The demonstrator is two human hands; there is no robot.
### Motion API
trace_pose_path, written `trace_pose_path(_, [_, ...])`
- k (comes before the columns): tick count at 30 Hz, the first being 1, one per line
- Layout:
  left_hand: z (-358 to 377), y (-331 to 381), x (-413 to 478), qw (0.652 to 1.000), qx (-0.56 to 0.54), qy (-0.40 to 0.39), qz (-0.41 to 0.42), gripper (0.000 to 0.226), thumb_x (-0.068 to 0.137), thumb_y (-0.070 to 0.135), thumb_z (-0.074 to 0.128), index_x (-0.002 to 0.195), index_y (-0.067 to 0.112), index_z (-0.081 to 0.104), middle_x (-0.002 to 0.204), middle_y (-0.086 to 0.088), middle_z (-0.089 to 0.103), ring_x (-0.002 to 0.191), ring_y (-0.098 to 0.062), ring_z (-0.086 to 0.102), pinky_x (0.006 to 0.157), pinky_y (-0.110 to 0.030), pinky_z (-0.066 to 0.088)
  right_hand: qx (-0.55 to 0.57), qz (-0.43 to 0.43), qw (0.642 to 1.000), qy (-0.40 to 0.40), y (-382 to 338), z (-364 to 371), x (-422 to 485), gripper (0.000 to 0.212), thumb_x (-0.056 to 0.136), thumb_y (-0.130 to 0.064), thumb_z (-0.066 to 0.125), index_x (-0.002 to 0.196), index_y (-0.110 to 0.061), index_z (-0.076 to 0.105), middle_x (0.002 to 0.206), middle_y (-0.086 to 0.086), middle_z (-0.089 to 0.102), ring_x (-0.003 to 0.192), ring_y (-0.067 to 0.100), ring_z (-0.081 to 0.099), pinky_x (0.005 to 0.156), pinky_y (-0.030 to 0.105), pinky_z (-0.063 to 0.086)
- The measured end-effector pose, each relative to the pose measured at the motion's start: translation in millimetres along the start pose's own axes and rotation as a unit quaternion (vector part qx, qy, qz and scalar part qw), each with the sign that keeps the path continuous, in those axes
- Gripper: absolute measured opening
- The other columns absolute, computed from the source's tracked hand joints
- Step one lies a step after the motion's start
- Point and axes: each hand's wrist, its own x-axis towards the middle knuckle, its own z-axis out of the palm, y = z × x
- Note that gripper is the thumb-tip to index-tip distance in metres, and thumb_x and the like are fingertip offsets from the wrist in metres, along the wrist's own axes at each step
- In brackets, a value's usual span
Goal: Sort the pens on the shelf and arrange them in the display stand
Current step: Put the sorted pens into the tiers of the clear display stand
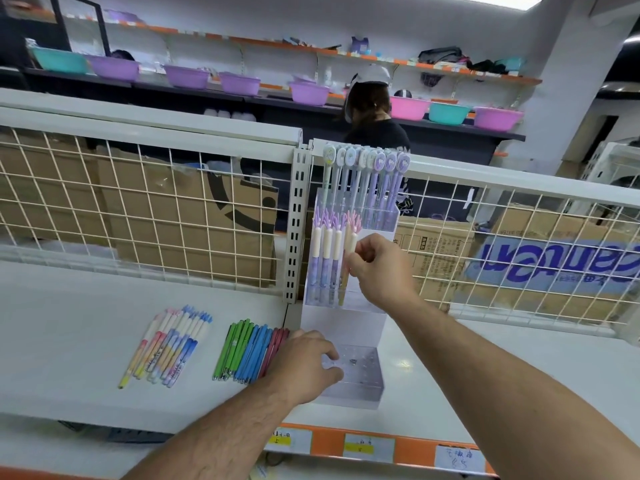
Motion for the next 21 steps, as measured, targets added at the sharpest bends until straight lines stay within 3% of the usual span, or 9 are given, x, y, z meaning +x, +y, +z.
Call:
trace_pose_path(9, [1.9,-1.0,0.6,1.0,-0.007,-0.003,-0.004,0.032,0.085,0.048,0.069,0.112,0.031,0.07,0.113,0.015,0.058,0.111,-0.006,0.041,0.09,-0.021,0.036,0.031,0.013,0.999,-0.003,13.9,4.2,-4.0,0.01,0.089,-0.027,0.071,0.094,-0.021,0.065,0.081,-0.004,0.07,0.074,0.015,0.068,0.065,0.032,0.056])
trace_pose_path(13, [2.1,0.7,0.1,1.0,-0.005,-0.006,-0.004,0.033,0.086,0.047,0.069,0.114,0.029,0.07,0.114,0.014,0.058,0.112,-0.007,0.041,0.093,-0.023,0.038,0.02,0.009,1.0,0.003,23.3,5.9,-11.5,0.017,0.089,-0.034,0.072,0.098,-0.021,0.066,0.081,-0.005,0.07,0.075,0.013,0.069,0.064,0.028,0.054])
trace_pose_path(19, [2.3,3.1,-1.5,1.0,0.0,-0.005,-0.014,0.032,0.086,0.045,0.069,0.114,0.029,0.07,0.112,0.015,0.057,0.11,-0.006,0.042,0.095,-0.025,0.04,0.067,0.018,0.998,-0.014,37.9,8.0,-26.2,0.012,0.087,-0.025,0.073,0.095,-0.021,0.065,0.077,-0.006,0.066,0.074,0.014,0.066,0.067,0.031,0.055])
trace_pose_path(21, [2.7,3.7,-3.3,1.0,-0.002,-0.006,-0.015,0.032,0.087,0.046,0.067,0.115,0.029,0.069,0.112,0.016,0.056,0.111,-0.007,0.043,0.096,-0.025,0.039,0.061,0.012,0.998,-0.015,42.3,9.4,-33.0,0.012,0.087,-0.026,0.074,0.094,-0.022,0.066,0.076,-0.007,0.065,0.071,0.009,0.063,0.065,0.026,0.052])
